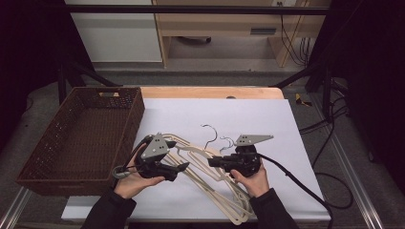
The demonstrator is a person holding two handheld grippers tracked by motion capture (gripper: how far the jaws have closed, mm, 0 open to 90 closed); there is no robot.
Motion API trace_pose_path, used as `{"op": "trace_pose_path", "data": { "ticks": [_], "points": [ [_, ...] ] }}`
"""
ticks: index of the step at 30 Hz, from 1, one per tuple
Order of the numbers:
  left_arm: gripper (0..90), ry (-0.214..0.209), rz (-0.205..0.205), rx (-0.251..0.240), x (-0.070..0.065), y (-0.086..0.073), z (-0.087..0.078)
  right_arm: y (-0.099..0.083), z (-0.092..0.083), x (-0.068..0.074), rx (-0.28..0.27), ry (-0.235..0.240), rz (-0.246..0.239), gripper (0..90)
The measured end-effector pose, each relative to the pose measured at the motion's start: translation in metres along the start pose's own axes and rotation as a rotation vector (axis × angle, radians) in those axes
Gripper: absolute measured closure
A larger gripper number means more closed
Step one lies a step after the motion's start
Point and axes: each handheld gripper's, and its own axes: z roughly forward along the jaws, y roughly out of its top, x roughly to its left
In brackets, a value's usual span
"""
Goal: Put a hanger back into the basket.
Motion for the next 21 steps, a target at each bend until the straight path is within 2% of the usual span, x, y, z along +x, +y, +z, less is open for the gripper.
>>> {"op": "trace_pose_path", "data": {
  "ticks": [4,6,10,14,21],
  "points": [
    [31.7,-0.036,0.024,0.023,0.002,0.001,0.004,0.004,0.002,0.005,0.039,0.009,-0.043,86.6],
    [36.1,-0.048,0.022,0.037,0.004,0.002,0.007,0.004,0.003,0.006,0.049,0.021,-0.067,86.6],
    [46.1,-0.067,0.05,0.075,0.008,0.002,0.013,0.004,0.003,0.009,0.055,0.052,-0.08,86.6],
    [60.0,-0.088,0.068,0.077,0.006,0.002,0.012,0.004,0.004,0.009,0.087,0.055,-0.101,86.5],
    [69.4,-0.094,0.112,0.128,-0.002,-0.001,0.009,0.003,0.005,0.007,0.113,0.08,-0.104,85.8]
  ]
}}
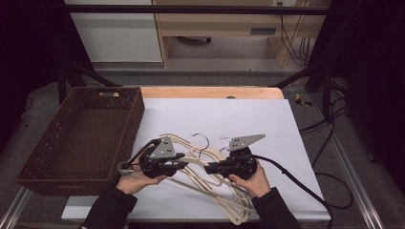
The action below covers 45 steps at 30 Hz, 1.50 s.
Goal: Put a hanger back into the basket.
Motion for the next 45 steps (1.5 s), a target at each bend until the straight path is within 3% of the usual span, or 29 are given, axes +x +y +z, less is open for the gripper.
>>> {"op": "trace_pose_path", "data": {
  "ticks": [4,6,11,13,16,19,22,29,37,42,45],
  "points": [
    [76.4,-0.03,-0.02,0.014,-0.006,-0.004,-0.003,0.001,-0.002,0.0,-0.02,-0.05,-0.006,76.9],
    [78.7,-0.065,-0.057,0.005,-0.007,-0.007,-0.005,0.001,-0.002,0.001,-0.038,-0.089,-0.033,71.4],
    [86.2,-0.098,-0.089,-0.02,-0.019,-0.01,-0.008,0.0,-0.002,0.003,-0.082,-0.203,-0.092,58.9],
    [86.4,-0.052,-0.093,-0.021,-0.023,-0.01,-0.01,0.0,-0.004,0.004,-0.097,-0.222,-0.095,55.3],
    [86.5,-0.062,-0.151,-0.073,-0.02,-0.013,-0.016,0.001,-0.011,0.009,-0.131,-0.266,-0.11,45.0],
    [86.5,-0.022,-0.177,-0.111,-0.019,-0.013,-0.027,-0.002,-0.024,0.013,-0.173,-0.32,-0.132,34.1],
    [86.6,0.014,-0.189,-0.142,-0.016,-0.013,-0.039,-0.009,-0.035,0.01,-0.215,-0.347,-0.119,28.4],
    [86.5,0.073,-0.201,-0.187,-0.007,-0.008,-0.072,-0.022,-0.066,-0.005,-0.286,-0.475,-0.052,15.3],
    [86.5,0.161,-0.217,-0.213,0.019,0.0,-0.117,-0.035,-0.09,-0.014,-0.34,-0.566,-0.01,9.2],
    [86.5,0.188,-0.236,-0.235,0.042,-0.003,-0.141,-0.038,-0.094,-0.016,-0.322,-0.601,-0.001,8.1],
    [86.6,0.215,-0.241,-0.24,0.057,-0.008,-0.155,-0.038,-0.093,-0.016,-0.319,-0.596,0.002,8.1]
  ]
}}
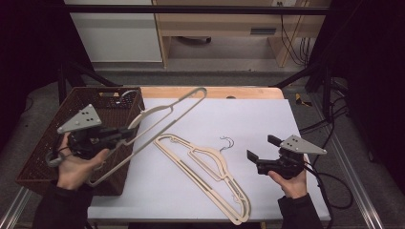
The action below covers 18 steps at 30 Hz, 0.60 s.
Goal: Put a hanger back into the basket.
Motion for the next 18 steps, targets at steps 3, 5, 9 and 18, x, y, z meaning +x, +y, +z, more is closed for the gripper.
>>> {"op": "trace_pose_path", "data": {
  "ticks": [3,5,9,18],
  "points": [
    [86.6,0.019,-0.007,0.0,0.019,-0.001,-0.009,0.0,0.001,0.0,0.0,-0.003,-0.002,7.9],
    [86.5,0.026,-0.007,0.004,0.028,-0.003,-0.014,-0.001,0.001,0.0,0.001,-0.014,-0.003,7.6],
    [86.6,0.054,-0.012,0.01,0.049,-0.005,-0.023,-0.002,0.003,0.0,0.011,-0.025,-0.021,6.4],
    [86.5,0.128,-0.032,0.041,0.09,-0.015,-0.031,-0.002,0.003,-0.001,0.013,-0.023,-0.028,6.1]
  ]
}}
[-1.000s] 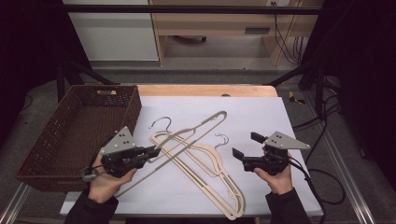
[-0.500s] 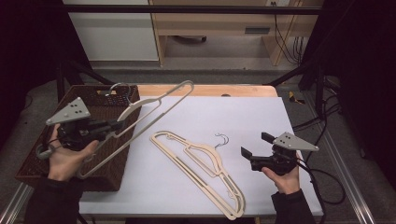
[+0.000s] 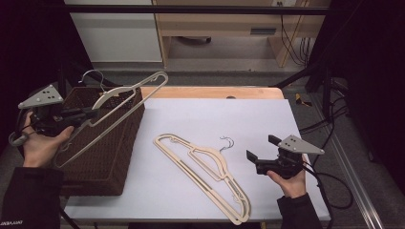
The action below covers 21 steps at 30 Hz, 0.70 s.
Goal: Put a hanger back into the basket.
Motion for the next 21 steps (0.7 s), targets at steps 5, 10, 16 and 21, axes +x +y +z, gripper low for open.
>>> {"op": "trace_pose_path", "data": {
  "ticks": [5,10,16,21],
  "points": [
    [86.5,0.008,-0.028,0.006,0.02,-0.011,0.001,0.0,0.001,0.0,0.001,-0.004,0.004,6.1],
    [86.5,-0.004,-0.029,0.022,0.033,-0.022,0.003,0.0,0.001,-0.001,0.004,-0.001,0.002,6.1],
    [86.6,-0.009,-0.031,0.044,0.046,-0.032,0.004,-0.001,0.003,0.0,0.009,-0.005,0.005,6.0],
    [86.5,0.01,-0.05,0.053,0.06,-0.042,-0.001,-0.001,0.003,-0.001,0.008,-0.006,0.007,6.0]
  ]
}}
